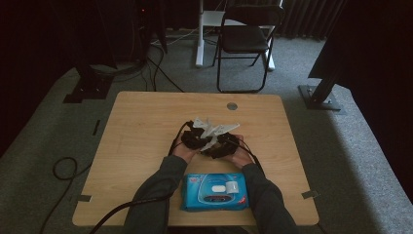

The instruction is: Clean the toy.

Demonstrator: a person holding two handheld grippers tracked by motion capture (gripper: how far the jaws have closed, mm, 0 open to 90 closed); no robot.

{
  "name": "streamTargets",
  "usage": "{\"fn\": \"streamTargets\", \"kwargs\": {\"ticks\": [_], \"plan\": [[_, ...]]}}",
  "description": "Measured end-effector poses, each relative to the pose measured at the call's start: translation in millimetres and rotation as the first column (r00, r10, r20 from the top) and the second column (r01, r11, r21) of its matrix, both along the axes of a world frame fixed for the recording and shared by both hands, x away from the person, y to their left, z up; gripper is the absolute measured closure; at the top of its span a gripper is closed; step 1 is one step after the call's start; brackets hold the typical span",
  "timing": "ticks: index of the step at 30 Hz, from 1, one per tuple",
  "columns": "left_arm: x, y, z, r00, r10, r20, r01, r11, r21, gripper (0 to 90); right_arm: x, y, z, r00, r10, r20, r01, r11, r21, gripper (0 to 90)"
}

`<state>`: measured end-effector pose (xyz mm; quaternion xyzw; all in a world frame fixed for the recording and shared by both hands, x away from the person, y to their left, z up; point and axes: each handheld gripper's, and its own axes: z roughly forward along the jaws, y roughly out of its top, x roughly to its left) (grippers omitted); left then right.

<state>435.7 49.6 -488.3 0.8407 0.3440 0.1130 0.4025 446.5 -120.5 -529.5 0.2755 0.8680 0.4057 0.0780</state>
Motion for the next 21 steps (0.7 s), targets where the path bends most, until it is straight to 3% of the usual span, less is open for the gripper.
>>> {"fn": "streamTargets", "kwargs": {"ticks": [4,11,21], "plan": [[0.6,3.8,-0.6,0.9985,0.050,0.021,-0.050,0.9987,0.003,87.1,-4.4,2.0,-2.4,0.9992,0.002,0.039,-0.001,0.999,-0.032,33.3],[1.9,12.3,-2.5,0.9911,0.126,0.043,-0.126,0.9920,-0.005,87.0,-6.6,2.3,-2.7,0.9983,-0.008,0.058,0.010,0.999,-0.035,33.9],[0.6,10.3,-2.9,0.9942,0.103,0.030,-0.103,0.9947,-0.006,87.0,-5.3,4.5,-1.5,0.9984,-0.015,0.055,0.016,1.000,-0.020,31.7]]}}
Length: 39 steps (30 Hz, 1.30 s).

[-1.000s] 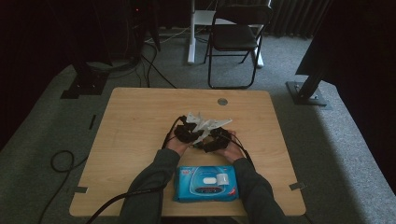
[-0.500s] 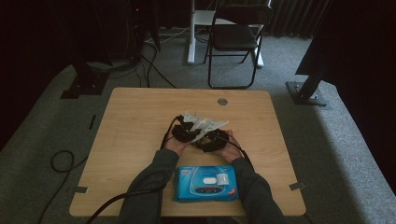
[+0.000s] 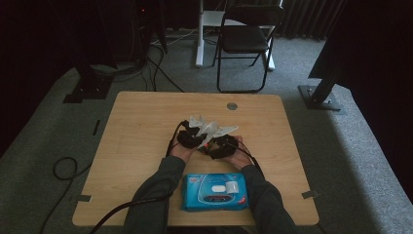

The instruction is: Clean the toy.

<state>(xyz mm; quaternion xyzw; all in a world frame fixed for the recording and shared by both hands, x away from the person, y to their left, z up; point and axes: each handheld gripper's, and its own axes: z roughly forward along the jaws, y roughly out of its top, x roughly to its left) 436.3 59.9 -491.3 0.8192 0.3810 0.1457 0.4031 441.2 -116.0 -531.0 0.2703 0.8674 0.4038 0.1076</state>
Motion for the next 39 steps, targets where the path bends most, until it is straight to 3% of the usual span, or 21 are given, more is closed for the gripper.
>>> {"fn": "streamTargets", "kwargs": {"ticks": [9,16,20,26,30,34,39], "plan": [[-3.0,-5.0,1.0,0.9995,-0.033,-0.006,0.033,0.9994,0.009,87.1,-0.5,2.7,1.8,0.9997,0.007,0.022,-0.006,1.000,-0.019,34.0],[-7.1,-13.6,0.6,0.9952,-0.098,0.005,0.098,0.9951,0.016,86.9,-3.0,2.1,1.7,0.9996,0.012,0.024,-0.011,1.000,-0.020,34.0],[-4.0,-11.0,-0.9,0.9985,-0.044,0.032,0.043,0.9988,0.024,86.8,-4.4,1.7,1.9,0.9995,0.020,0.025,-0.019,1.000,-0.025,34.1],[-1.1,-6.9,-1.6,0.9991,0.011,0.041,-0.012,0.9997,0.023,86.8,-5.8,2.2,2.3,0.9991,0.032,0.026,-0.031,0.999,-0.030,34.1],[-4.0,-12.4,-2.8,0.9990,-0.026,0.037,0.026,0.9997,0.004,86.7,-6.5,2.1,2.1,0.9989,0.037,0.028,-0.037,0.999,-0.029,34.1],[-7.4,-12.9,-2.7,0.9974,-0.040,0.061,0.038,0.9987,0.034,86.6,-6.8,2.1,2.1,0.9990,0.037,0.027,-0.036,0.999,-0.028,34.1],[-4.1,3.9,-3.5,0.9963,0.040,0.076,-0.043,0.9984,0.037,86.4,-7.1,1.7,1.9,0.9991,0.035,0.026,-0.034,0.999,-0.025,34.1]]}}
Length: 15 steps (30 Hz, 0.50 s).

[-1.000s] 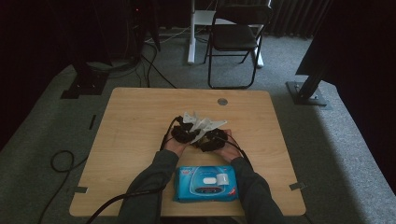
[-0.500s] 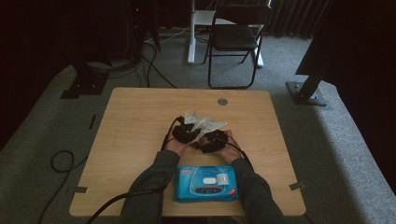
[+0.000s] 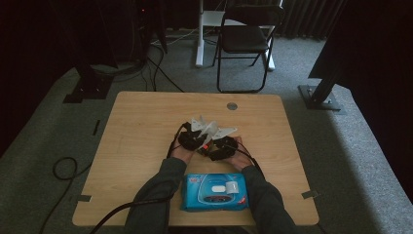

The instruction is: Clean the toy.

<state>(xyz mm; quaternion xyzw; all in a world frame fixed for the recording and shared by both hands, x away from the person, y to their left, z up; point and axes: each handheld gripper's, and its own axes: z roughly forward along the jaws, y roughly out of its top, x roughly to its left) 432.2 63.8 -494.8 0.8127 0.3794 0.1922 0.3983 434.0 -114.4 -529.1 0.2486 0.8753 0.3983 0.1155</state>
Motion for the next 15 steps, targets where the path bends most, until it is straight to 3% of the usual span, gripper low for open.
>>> {"fn": "streamTargets", "kwargs": {"ticks": [4,8,10,15], "plan": [[0.8,10.3,-1.2,0.9986,0.053,0.001,-0.053,0.9985,-0.014,86.5,0.1,-0.1,-0.1,1.0000,0.001,0.003,-0.001,1.000,-0.001,34.1],[-4.5,11.3,-2.5,0.9979,0.065,0.002,-0.065,0.9973,-0.033,86.8,-0.1,0.1,0.1,1.0000,-0.001,0.002,0.001,1.000,-0.003,34.1],[-6.6,10.9,-2.9,0.9985,0.055,0.001,-0.055,0.9976,-0.042,86.8,0.0,0.0,0.1,1.0000,-0.002,0.001,0.002,1.000,-0.003,34.1],[-17.4,-1.5,-5.0,0.9997,-0.022,0.008,0.022,0.9979,-0.061,86.9,0.0,0.1,0.1,1.0000,-0.004,0.002,0.004,1.000,-0.003,34.1]]}}
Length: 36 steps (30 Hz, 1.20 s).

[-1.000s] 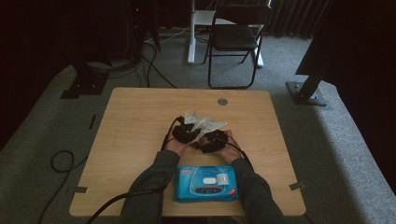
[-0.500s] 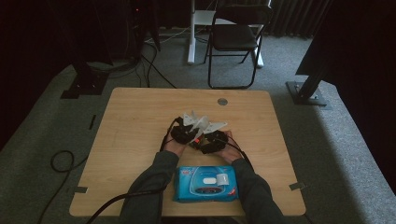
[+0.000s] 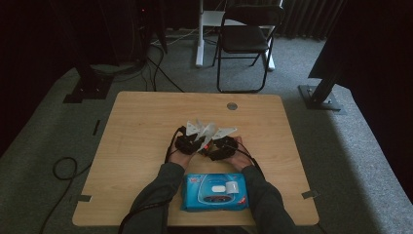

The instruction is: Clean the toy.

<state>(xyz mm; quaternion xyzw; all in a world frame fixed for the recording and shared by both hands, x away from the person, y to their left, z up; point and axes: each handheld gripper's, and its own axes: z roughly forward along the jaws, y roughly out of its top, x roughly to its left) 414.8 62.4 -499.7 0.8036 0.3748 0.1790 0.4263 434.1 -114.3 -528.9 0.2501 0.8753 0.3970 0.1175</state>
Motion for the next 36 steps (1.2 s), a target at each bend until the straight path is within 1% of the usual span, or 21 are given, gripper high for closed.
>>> {"fn": "streamTargets", "kwargs": {"ticks": [1,3,4,6,8,9,11,13,14,15,17,19,21,22,23,24,26,30,31,34,36], "plan": [[-1.2,-3.3,0.1,0.9998,-0.020,-0.001,0.020,0.9998,0.000,86.9,0.0,0.1,0.0,1.0000,0.000,0.000,0.000,1.000,0.000,34.1],[-3.1,-7.2,0.4,0.9995,-0.032,0.002,0.032,0.9995,0.003,86.9,0.1,0.0,0.0,1.0000,0.000,0.001,0.000,1.000,0.001,34.1],[-5.6,-10.9,1.3,0.9980,-0.062,0.012,0.062,0.9977,0.028,86.9,0.1,0.0,0.0,1.0000,0.000,0.001,0.000,1.000,0.000,34.1],[-6.4,-9.7,1.7,0.9975,-0.068,0.018,0.067,0.9968,0.044,86.9,-0.2,0.1,-0.1,1.0000,-0.001,0.002,0.001,1.000,0.000,34.1],[-5.9,-7.8,1.8,0.9981,-0.058,0.022,0.057,0.9972,0.048,86.9,-0.1,0.0,-0.1,1.0000,-0.001,0.002,0.001,1.000,0.000,34.1],[-2.5,-0.9,2.0,0.9995,-0.019,0.025,0.018,0.9984,0.054,86.8,-0.1,0.0,0.0,1.0000,-0.001,0.001,0.001,1.000,0.000,34.1],[2.6,7.9,2.0,0.9992,0.035,0.020,-0.036,0.9982,0.049,86.8,-0.2,0.0,0.0,1.0000,-0.001,0.001,0.001,1.000,-0.001,34.1],[6.7,16.4,2.1,0.9966,0.081,0.017,-0.082,0.9956,0.046,86.8,-0.3,0.1,0.1,1.0000,-0.001,-0.001,0.001,1.000,-0.001,34.1],[8.2,19.1,2.0,0.9948,0.101,0.015,-0.102,0.9932,0.058,86.9,-0.2,0.0,0.0,1.0000,0.000,0.000,0.000,1.000,-0.002,34.1],[9.1,21.4,1.5,0.9932,0.116,0.013,-0.116,0.9911,0.065,86.8,0.0,0.0,0.0,1.0000,0.000,0.000,0.000,1.000,-0.001,34.1],[9.4,23.8,0.2,0.9930,0.118,0.004,-0.118,0.9910,0.063,86.9,0.0,-0.1,0.0,1.0000,0.001,0.000,-0.001,1.000,-0.001,34.1],[7.3,21.8,-0.1,0.9937,0.112,0.008,-0.112,0.9914,0.068,86.9,0.4,-0.2,-0.1,1.0000,0.001,0.001,-0.001,1.000,0.000,34.1],[4.0,17.6,0.8,0.9941,0.104,0.030,-0.106,0.9919,0.070,87.0,0.7,-0.3,0.0,1.0000,-0.002,0.001,0.002,1.000,-0.002,34.1],[4.0,17.6,0.8,0.9941,0.104,0.030,-0.106,0.9919,0.070,86.9,0.7,-0.7,0.1,1.0000,-0.004,0.000,0.004,1.000,-0.003,34.1],[0.7,13.6,1.9,0.9965,0.076,0.036,-0.078,0.9952,0.060,86.9,0.8,-1.1,0.3,1.0000,-0.006,-0.002,0.006,1.000,-0.002,34.1],[-1.6,10.3,1.6,0.9975,0.054,0.045,-0.057,0.9960,0.069,86.9,0.8,-1.4,0.3,0.9999,-0.010,-0.004,0.010,1.000,-0.003,34.1],[-6.2,2.9,0.7,0.9986,0.019,0.050,-0.023,0.9976,0.066,86.9,0.8,-1.6,0.2,0.9999,-0.010,-0.002,0.010,1.000,-0.003,34.2],[-11.0,-8.1,0.6,0.9976,-0.051,0.047,0.048,0.9967,0.066,86.8,0.8,-1.5,0.3,0.9999,-0.012,-0.001,0.012,1.000,-0.002,34.1],[-11.0,-8.1,0.6,0.9976,-0.051,0.047,0.048,0.9967,0.066,86.8,0.7,-1.5,0.2,0.9999,-0.013,-0.001,0.013,1.000,-0.002,34.1],[-13.0,-10.9,0.3,0.9960,-0.076,0.047,0.073,0.9956,0.059,86.8,0.6,-1.5,0.2,0.9999,-0.014,-0.002,0.014,1.000,-0.002,34.1],[-12.1,-7.8,0.4,0.9971,-0.053,0.055,0.049,0.9962,0.072,86.7,0.6,-1.3,0.2,0.9998,-0.017,-0.002,0.017,1.000,-0.002,34.1]]}}
